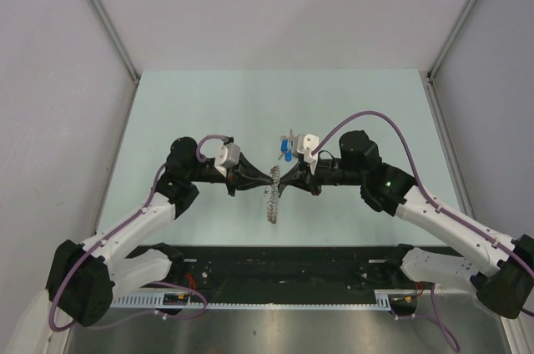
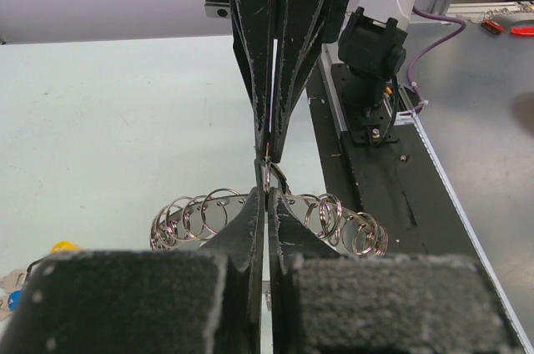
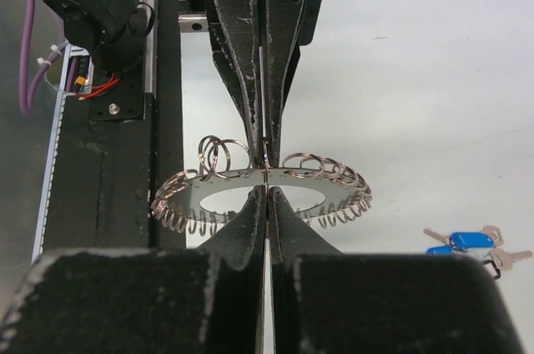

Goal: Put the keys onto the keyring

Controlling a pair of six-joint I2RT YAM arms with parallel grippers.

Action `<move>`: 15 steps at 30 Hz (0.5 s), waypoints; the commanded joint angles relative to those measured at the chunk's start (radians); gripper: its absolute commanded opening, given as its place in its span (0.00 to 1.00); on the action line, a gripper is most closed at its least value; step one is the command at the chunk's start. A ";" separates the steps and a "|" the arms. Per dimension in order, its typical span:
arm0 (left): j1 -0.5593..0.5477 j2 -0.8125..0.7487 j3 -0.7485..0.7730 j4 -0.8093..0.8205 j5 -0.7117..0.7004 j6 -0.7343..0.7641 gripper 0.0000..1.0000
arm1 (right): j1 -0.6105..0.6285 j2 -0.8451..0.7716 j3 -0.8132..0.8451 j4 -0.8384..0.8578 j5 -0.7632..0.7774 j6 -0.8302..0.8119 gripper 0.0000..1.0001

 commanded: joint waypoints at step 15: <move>-0.004 -0.002 0.030 0.049 0.017 -0.027 0.00 | 0.016 -0.022 0.043 0.020 0.005 -0.014 0.00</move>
